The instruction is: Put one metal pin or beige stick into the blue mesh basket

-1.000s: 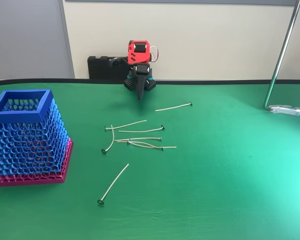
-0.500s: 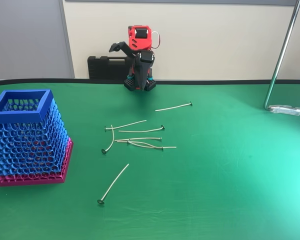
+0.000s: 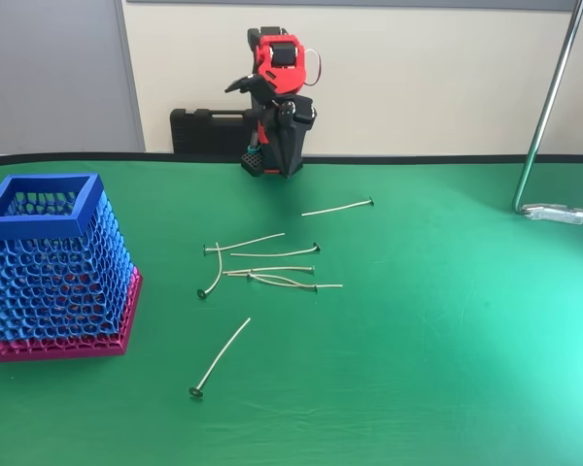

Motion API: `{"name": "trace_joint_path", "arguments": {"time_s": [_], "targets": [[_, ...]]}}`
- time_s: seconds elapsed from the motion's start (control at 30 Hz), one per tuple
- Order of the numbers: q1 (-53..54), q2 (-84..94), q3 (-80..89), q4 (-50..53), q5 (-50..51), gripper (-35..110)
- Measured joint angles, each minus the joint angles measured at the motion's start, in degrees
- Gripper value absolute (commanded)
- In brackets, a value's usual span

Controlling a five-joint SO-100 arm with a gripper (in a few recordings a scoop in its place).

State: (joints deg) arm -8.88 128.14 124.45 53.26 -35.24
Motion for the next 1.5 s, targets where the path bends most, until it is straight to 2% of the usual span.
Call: {"name": "trace_joint_path", "arguments": {"time_s": [0.53, 0.97, 1.13, 1.27, 1.5], "targets": [[-3.96, -25.05, -24.52, 7.03, -21.71, 1], [-4.22, -45.7, -41.92, 9.93, -34.54, 1], [-3.6, -49.48, -44.21, 10.37, -36.56, 1], [-3.69, -51.06, -44.21, 10.2, -35.86, 8], [-3.78, -52.82, -42.98, 4.04, -32.43, 11]]}}
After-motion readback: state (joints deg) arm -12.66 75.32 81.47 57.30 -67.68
